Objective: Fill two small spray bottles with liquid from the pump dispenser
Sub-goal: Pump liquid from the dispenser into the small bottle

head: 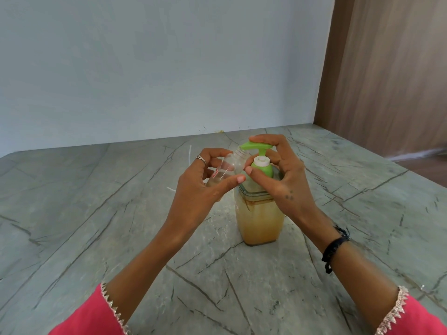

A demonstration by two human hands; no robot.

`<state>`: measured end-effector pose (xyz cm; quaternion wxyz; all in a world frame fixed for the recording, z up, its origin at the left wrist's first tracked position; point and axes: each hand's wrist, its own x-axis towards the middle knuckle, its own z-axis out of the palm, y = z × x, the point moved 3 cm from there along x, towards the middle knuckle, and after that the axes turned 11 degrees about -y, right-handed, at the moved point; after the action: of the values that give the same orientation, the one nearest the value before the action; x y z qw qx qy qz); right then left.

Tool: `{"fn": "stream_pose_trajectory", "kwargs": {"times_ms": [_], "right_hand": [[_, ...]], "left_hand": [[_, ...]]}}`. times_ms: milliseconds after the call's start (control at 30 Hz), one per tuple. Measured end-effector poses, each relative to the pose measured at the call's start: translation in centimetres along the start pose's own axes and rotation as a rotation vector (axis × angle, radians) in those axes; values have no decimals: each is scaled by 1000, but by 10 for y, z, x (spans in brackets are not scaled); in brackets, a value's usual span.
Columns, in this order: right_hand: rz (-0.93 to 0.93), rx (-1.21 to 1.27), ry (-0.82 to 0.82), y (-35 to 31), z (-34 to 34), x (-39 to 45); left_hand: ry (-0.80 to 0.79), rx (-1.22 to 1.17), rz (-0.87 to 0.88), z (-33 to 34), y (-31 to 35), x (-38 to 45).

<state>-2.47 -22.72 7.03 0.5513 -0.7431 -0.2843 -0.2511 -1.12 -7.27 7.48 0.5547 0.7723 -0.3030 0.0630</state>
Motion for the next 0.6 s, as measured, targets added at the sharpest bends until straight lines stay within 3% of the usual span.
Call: {"fn": "stream_pose_trajectory", "kwargs": {"times_ms": [600], "right_hand": [[67, 71, 12, 0, -2, 9]], "left_hand": [[-4, 1, -12, 1, -1, -3]]}}
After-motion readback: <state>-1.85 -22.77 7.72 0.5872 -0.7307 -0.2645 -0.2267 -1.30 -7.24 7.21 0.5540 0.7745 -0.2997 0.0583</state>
